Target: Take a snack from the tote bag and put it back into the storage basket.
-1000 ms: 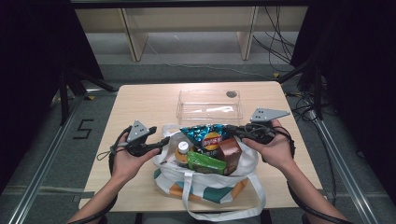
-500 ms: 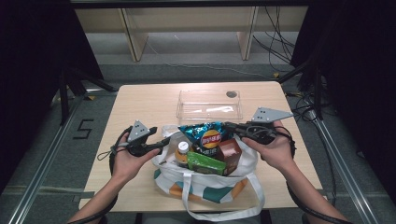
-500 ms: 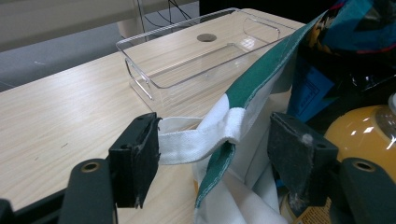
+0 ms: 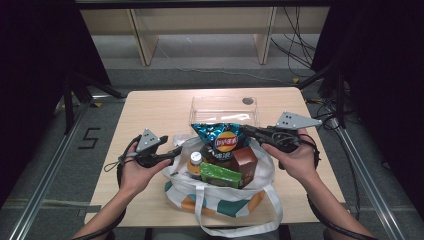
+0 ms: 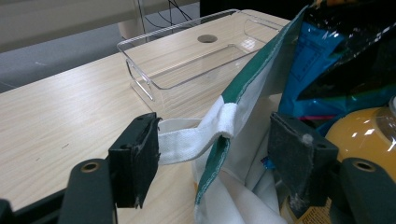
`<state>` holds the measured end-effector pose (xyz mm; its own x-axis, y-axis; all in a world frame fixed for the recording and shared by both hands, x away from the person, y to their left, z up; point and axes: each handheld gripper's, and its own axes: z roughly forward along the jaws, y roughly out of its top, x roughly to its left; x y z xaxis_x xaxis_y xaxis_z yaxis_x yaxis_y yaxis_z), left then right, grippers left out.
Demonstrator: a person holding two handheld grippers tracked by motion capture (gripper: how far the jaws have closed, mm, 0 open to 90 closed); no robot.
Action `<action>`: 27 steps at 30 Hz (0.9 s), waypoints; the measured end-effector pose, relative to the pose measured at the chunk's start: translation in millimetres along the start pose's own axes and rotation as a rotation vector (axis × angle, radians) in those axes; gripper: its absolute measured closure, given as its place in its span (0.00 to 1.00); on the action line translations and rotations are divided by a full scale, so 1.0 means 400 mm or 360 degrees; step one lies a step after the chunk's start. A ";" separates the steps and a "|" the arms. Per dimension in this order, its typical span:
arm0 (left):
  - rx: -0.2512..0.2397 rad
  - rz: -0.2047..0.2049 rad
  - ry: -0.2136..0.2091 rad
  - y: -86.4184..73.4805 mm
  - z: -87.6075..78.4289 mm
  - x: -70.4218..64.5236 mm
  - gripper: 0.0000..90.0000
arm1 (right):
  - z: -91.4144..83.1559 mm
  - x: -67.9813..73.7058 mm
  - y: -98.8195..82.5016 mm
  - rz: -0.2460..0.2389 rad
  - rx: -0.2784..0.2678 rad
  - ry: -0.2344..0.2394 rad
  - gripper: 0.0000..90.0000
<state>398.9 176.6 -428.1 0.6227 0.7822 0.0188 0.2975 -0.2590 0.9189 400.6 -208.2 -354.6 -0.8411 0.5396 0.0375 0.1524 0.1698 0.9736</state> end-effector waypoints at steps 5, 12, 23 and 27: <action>0.0002 0.0000 -0.0005 0.000 0.000 0.003 0.37 | -0.015 0.009 0.031 0.0032 -0.0059 0.0013 1.00; 0.0001 -0.0009 -0.0003 0.000 0.000 0.000 0.37 | -0.026 0.002 0.063 -0.0014 -0.0144 -0.0019 1.00; -0.0037 -0.0017 0.0010 0.004 -0.006 0.006 0.38 | -0.037 -0.001 0.092 0.0008 -0.0198 -0.0041 1.00; -0.0038 -0.0022 0.0011 0.003 -0.006 0.006 0.37 | -0.039 0.000 0.100 0.0001 -0.0216 -0.0053 1.00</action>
<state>399.1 179.7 -425.8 0.6135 0.7897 0.0088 0.2886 -0.2345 0.9283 398.8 -214.2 -312.3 -0.8231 0.5669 0.0329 0.0792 0.0574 0.9952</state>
